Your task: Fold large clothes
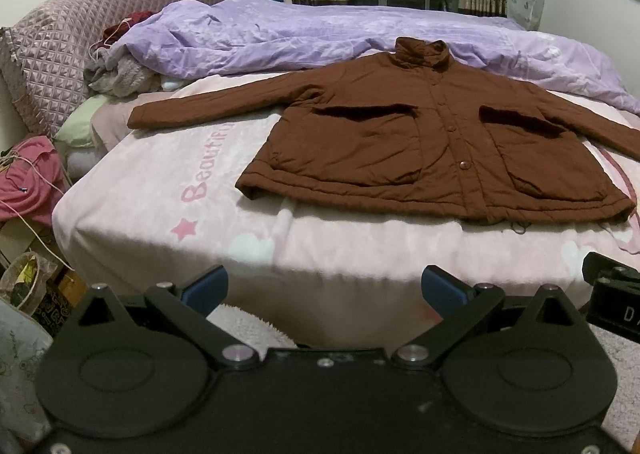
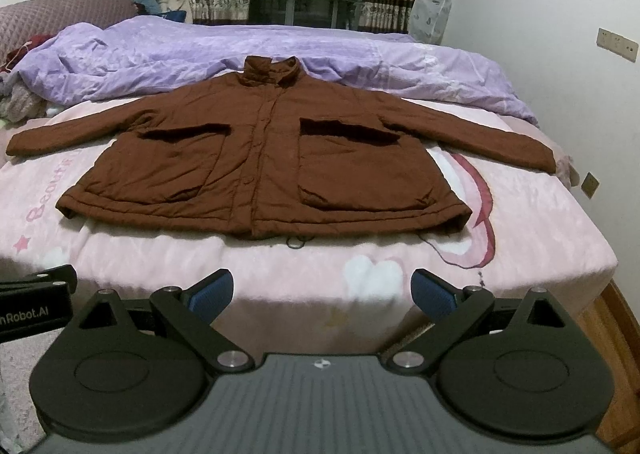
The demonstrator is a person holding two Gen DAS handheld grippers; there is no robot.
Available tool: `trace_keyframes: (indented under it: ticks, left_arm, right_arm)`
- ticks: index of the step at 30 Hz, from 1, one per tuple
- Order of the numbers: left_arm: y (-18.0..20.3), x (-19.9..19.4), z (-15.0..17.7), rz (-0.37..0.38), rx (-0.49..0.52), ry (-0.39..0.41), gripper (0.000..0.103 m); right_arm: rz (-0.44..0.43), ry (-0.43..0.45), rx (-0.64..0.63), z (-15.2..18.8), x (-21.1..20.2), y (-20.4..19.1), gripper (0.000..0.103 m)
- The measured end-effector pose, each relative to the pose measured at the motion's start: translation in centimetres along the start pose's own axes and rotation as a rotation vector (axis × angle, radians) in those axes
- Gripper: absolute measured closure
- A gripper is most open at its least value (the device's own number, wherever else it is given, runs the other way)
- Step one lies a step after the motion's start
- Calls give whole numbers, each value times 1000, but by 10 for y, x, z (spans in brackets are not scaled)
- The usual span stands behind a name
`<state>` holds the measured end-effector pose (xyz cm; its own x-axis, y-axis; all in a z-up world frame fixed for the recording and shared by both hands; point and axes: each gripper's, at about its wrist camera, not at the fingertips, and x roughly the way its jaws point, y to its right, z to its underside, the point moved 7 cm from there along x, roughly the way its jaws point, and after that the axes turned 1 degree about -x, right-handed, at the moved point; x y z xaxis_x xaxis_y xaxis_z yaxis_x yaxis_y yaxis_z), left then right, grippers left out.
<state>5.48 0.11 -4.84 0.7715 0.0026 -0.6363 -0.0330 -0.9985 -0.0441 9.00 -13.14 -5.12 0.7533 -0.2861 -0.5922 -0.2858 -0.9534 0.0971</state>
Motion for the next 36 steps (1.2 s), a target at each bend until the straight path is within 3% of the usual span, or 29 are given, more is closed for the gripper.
trace_keyframes:
  ticks: [36]
  left_arm:
    - [2, -1, 2, 2, 3, -7, 0]
  right_arm:
    - [-3, -7, 5, 8, -1, 3, 0]
